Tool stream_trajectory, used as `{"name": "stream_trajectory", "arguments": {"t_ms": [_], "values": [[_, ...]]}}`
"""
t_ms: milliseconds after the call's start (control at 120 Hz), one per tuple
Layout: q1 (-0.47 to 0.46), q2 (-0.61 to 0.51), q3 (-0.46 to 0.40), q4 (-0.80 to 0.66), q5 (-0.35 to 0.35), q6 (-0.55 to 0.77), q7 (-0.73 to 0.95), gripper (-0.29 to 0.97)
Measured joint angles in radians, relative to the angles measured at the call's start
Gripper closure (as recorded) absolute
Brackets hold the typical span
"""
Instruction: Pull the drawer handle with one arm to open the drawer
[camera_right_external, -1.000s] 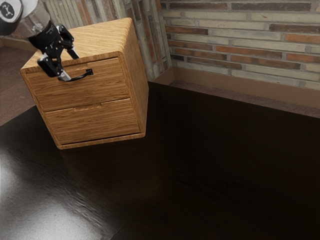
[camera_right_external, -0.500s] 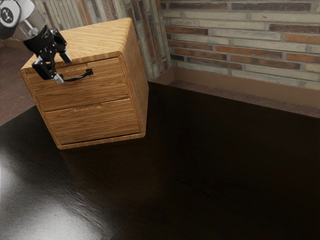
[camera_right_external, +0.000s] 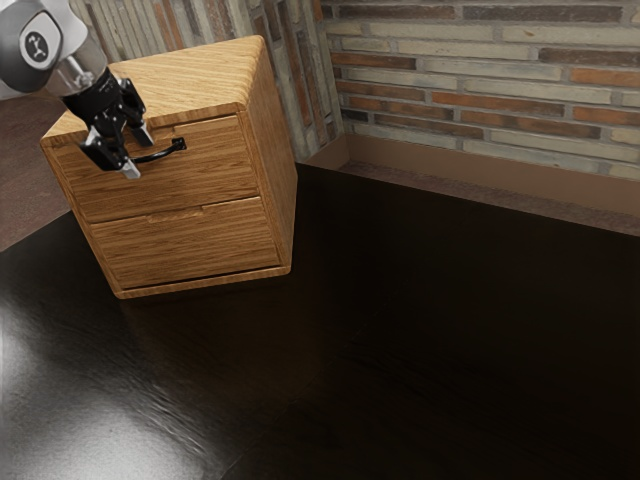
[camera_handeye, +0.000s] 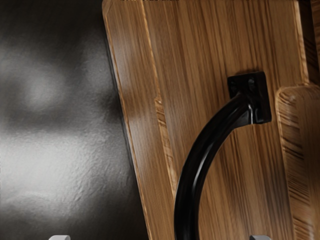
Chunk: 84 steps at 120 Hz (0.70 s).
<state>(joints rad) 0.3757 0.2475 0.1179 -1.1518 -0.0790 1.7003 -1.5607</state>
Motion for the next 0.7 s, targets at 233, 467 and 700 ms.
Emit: {"name": "stream_trajectory", "arguments": {"t_ms": [233, 467, 700], "values": [[0.0, 0.0, 0.0, -0.006, -0.003, 0.021, 0.01, 0.34], [0.0, 0.001, 0.0, -0.021, -0.006, 0.037, 0.023, 0.42], [-0.001, 0.0, 0.0, -0.022, -0.006, 0.041, 0.032, 0.52]]}}
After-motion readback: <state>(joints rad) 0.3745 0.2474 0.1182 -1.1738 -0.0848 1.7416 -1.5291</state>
